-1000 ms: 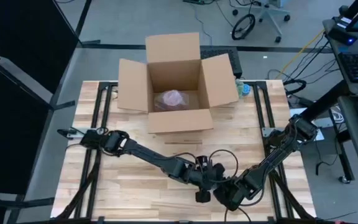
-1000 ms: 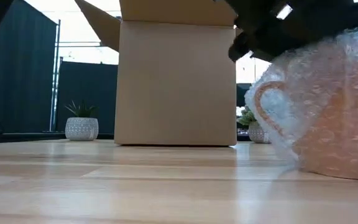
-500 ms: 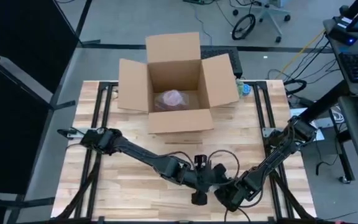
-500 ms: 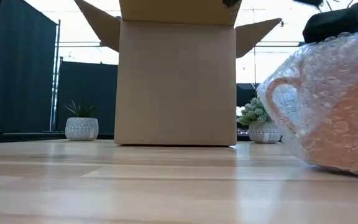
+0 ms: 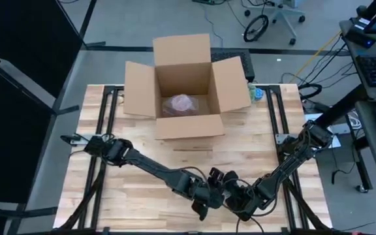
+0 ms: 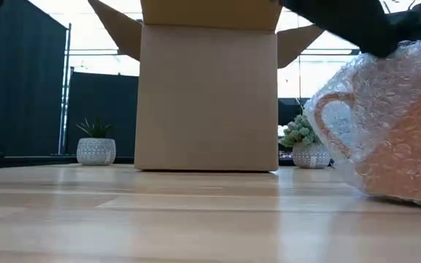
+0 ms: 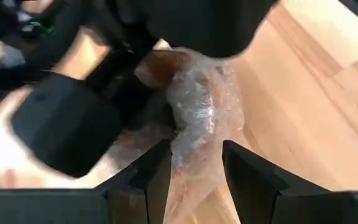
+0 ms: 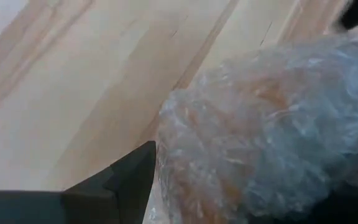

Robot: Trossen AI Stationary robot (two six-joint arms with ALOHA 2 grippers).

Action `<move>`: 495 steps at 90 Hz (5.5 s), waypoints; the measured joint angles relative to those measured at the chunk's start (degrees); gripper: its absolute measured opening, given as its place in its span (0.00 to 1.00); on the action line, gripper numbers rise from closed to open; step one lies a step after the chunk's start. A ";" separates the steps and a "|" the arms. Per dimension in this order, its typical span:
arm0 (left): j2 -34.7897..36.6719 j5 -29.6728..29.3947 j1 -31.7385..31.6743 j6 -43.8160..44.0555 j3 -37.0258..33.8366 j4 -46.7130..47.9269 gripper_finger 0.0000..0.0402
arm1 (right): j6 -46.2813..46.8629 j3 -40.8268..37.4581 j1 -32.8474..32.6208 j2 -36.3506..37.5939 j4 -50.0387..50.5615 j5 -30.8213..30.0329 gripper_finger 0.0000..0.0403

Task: Wrap mug
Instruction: Wrap the pink mug with transparent bubble wrap, then put the wrapped orange mug into the brown cardboard box

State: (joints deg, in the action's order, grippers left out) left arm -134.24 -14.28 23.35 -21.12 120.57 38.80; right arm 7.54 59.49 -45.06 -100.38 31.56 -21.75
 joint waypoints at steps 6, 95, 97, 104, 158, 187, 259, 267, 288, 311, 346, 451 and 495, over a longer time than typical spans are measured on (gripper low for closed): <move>-0.94 0.71 -0.37 -2.99 0.02 -1.36 0.33 | 0.43 0.08 0.11 -0.02 0.31 1.06 0.56; -1.05 0.47 -1.82 -10.70 -0.87 -5.24 0.33 | 13.83 7.47 -0.05 1.94 13.79 9.65 0.56; -1.03 0.43 -1.81 -10.72 -0.87 -5.28 0.33 | 14.25 7.90 -0.07 1.95 14.32 9.89 0.56; -1.02 0.23 -1.81 -10.72 -0.85 -5.51 0.33 | 14.99 9.55 -0.04 1.97 16.88 10.95 0.56; -0.31 -2.56 -0.59 -10.70 -0.76 -7.34 0.33 | 25.48 23.32 -0.71 2.10 43.91 12.72 0.56; 1.03 -2.56 0.82 -5.31 -0.64 -8.54 0.33 | 38.58 23.54 -6.67 2.19 43.69 10.76 0.56; -3.77 2.82 0.81 1.13 7.12 -10.35 0.67 | 76.06 23.47 -26.72 1.51 43.55 -16.23 0.56; -5.04 2.68 0.08 0.80 7.10 -10.65 0.65 | 76.75 23.47 -26.69 0.88 43.62 -16.23 0.56; -6.19 8.57 -2.26 1.15 6.38 -7.18 0.60 | 78.08 23.45 -26.56 -0.72 43.66 -15.92 0.56; -9.61 14.50 -4.14 0.17 6.71 -8.48 0.58 | 80.30 23.45 -26.21 -0.85 43.76 -15.99 0.56; -10.96 13.90 -4.23 1.26 7.71 -7.48 0.58 | 78.85 23.45 -25.77 -1.05 43.64 -15.97 0.56; 2.52 -6.98 5.64 27.58 14.38 23.22 0.58 | 27.98 14.54 -3.46 -3.23 19.58 6.44 0.55; 3.53 -14.32 10.23 35.69 14.32 25.47 0.58 | 27.70 12.99 -3.68 -0.82 16.61 11.41 0.07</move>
State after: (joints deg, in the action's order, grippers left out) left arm -130.71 -28.59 33.58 14.58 134.89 64.27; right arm 35.25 72.48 -48.74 -101.20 48.17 -10.35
